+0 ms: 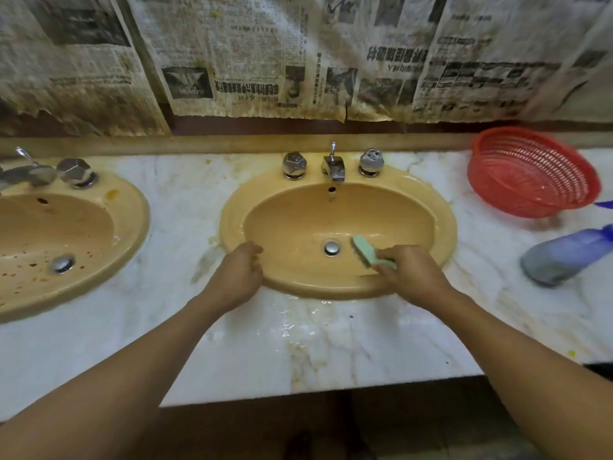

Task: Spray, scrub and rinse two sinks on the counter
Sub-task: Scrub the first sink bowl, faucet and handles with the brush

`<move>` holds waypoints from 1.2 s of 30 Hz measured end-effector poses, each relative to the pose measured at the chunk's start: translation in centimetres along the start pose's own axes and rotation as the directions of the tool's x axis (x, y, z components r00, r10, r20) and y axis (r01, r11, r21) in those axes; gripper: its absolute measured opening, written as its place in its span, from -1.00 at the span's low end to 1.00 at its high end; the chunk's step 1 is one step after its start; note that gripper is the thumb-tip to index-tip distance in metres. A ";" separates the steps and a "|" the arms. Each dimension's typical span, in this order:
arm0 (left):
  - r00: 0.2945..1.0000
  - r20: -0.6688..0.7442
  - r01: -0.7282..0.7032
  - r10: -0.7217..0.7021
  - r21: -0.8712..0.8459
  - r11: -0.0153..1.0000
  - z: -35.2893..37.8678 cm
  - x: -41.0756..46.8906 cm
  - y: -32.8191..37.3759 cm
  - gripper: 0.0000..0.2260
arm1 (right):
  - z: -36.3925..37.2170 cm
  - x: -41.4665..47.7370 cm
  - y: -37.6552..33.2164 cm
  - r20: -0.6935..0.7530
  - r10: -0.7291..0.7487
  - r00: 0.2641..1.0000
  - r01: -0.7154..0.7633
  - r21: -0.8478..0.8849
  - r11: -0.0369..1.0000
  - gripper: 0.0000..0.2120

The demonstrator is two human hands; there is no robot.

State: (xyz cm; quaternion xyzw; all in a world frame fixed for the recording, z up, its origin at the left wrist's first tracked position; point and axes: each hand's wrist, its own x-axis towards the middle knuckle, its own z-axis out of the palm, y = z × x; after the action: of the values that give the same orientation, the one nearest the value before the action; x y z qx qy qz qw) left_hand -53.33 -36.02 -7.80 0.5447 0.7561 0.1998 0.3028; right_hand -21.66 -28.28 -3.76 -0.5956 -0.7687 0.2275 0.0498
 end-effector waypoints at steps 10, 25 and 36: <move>0.908 0.389 -0.211 0.157 0.100 0.972 8.3 0.7 10.9 -0.76 | -5.8 -8.9 14.3 -0.261 0.684 0.681 -0.495 0.525 0.693 -0.67; 0.845 0.476 -0.288 0.242 0.025 0.957 17.5 5.8 21.7 -0.89 | -4.6 -4.9 23.6 -0.363 0.498 0.788 -0.532 0.006 0.846 -0.90; 0.882 0.455 -0.103 0.122 -0.066 0.992 18.0 5.6 22.4 -0.68 | -3.9 -6.5 25.6 -0.301 0.357 0.884 -0.379 -0.019 0.925 -0.63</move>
State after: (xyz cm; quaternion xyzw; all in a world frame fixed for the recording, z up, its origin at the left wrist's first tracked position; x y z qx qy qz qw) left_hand -26.68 -23.87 -8.28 0.6132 0.6263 0.0982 0.4713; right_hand 4.39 -28.45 -9.50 -0.7591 -0.6341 0.1124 0.0954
